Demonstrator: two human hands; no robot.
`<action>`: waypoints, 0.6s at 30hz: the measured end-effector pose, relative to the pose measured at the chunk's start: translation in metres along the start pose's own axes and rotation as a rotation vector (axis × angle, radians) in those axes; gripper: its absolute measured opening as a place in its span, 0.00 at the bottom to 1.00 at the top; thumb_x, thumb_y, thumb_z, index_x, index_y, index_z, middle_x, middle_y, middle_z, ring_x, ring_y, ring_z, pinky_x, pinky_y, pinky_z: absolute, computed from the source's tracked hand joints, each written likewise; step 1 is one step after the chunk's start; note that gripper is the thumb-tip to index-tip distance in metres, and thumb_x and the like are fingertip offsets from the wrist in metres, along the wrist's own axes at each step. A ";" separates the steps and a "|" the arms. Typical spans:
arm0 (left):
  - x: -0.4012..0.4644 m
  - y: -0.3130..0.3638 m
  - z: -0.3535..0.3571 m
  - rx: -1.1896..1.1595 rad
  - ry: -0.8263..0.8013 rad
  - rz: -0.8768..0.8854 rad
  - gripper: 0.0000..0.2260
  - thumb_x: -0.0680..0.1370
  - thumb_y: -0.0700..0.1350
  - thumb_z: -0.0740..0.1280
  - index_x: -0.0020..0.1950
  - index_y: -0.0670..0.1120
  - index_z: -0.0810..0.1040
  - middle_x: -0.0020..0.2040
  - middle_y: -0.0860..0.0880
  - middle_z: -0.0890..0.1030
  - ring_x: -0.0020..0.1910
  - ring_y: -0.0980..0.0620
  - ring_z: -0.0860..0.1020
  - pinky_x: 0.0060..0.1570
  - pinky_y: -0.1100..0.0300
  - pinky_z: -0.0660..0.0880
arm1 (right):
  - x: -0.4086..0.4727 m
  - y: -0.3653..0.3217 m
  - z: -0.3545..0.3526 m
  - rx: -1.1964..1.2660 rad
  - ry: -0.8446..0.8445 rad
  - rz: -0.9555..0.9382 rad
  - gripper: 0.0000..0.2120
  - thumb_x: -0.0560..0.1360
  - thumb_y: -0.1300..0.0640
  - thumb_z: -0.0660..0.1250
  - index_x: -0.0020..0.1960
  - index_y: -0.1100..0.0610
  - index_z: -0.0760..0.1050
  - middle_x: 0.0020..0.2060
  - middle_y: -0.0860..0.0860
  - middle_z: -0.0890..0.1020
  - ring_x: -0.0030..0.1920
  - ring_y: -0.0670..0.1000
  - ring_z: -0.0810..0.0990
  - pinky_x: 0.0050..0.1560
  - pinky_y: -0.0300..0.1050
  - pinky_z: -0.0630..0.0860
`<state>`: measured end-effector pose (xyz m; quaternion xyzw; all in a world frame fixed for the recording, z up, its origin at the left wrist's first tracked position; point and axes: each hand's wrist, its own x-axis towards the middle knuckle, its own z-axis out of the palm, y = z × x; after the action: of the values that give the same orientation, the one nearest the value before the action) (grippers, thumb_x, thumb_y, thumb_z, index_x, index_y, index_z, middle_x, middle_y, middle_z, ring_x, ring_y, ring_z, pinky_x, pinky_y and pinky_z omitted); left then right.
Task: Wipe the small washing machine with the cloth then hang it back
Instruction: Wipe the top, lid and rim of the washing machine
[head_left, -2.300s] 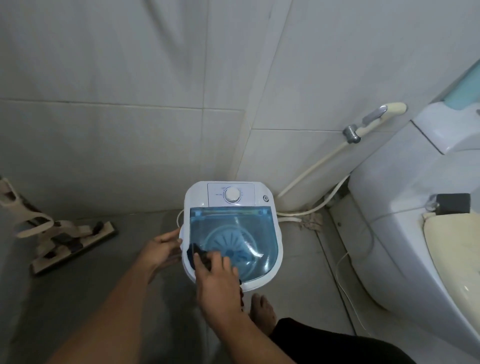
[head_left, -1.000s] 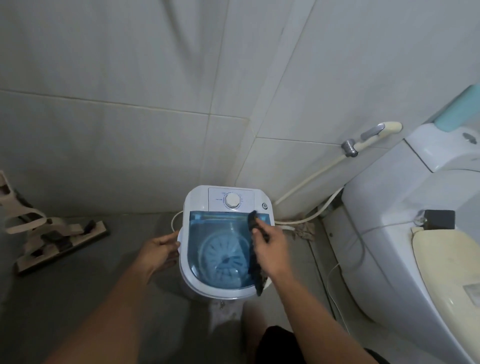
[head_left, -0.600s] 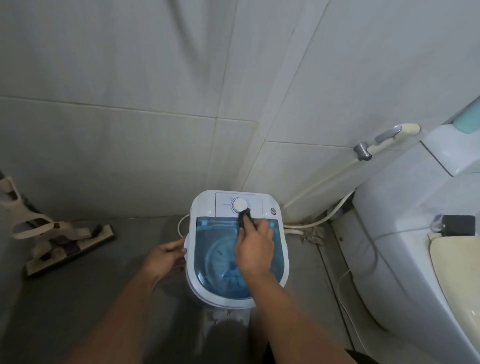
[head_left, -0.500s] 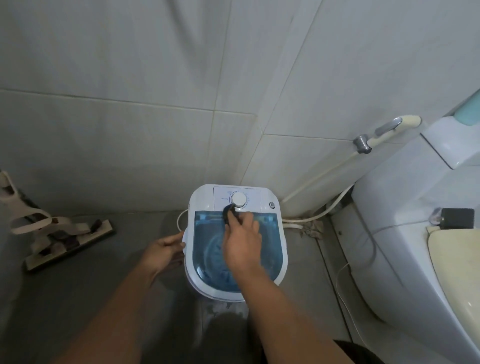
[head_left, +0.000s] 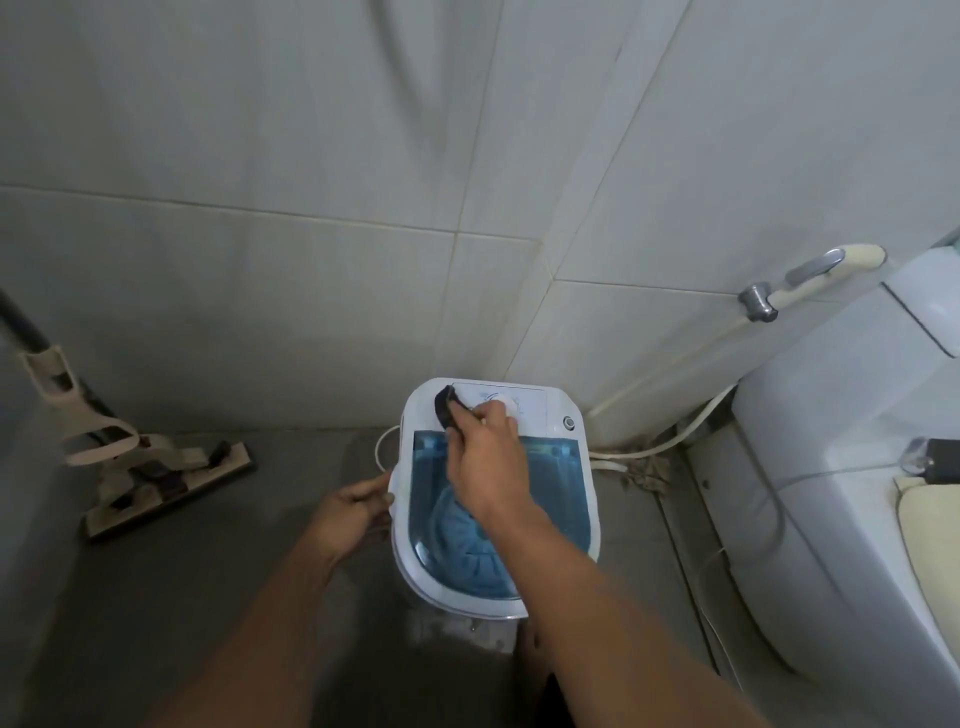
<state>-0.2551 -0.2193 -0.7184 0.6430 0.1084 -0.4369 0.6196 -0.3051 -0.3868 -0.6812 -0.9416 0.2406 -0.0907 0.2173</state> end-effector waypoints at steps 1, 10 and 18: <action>0.000 0.000 0.000 0.000 -0.009 0.004 0.17 0.80 0.34 0.63 0.68 0.45 0.77 0.57 0.38 0.83 0.40 0.50 0.84 0.33 0.66 0.81 | 0.015 0.000 -0.004 -0.027 0.026 0.005 0.19 0.81 0.53 0.61 0.72 0.49 0.73 0.57 0.55 0.73 0.55 0.59 0.73 0.53 0.59 0.78; 0.003 -0.004 -0.009 -0.056 -0.034 0.003 0.15 0.79 0.36 0.66 0.63 0.49 0.81 0.56 0.44 0.85 0.50 0.47 0.85 0.41 0.61 0.82 | 0.004 -0.014 0.040 -0.344 -0.092 -0.262 0.27 0.75 0.59 0.66 0.74 0.49 0.70 0.56 0.57 0.74 0.52 0.60 0.73 0.49 0.57 0.75; 0.002 -0.010 -0.009 -0.113 -0.026 0.026 0.13 0.78 0.32 0.65 0.62 0.38 0.80 0.57 0.34 0.82 0.33 0.55 0.85 0.32 0.65 0.80 | -0.023 -0.005 0.006 -0.174 -0.452 -0.529 0.21 0.80 0.49 0.61 0.72 0.45 0.72 0.55 0.53 0.74 0.54 0.59 0.73 0.53 0.55 0.75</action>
<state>-0.2574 -0.2100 -0.7283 0.6028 0.1164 -0.4300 0.6619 -0.3209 -0.3695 -0.6853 -0.9826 -0.0590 0.0876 0.1530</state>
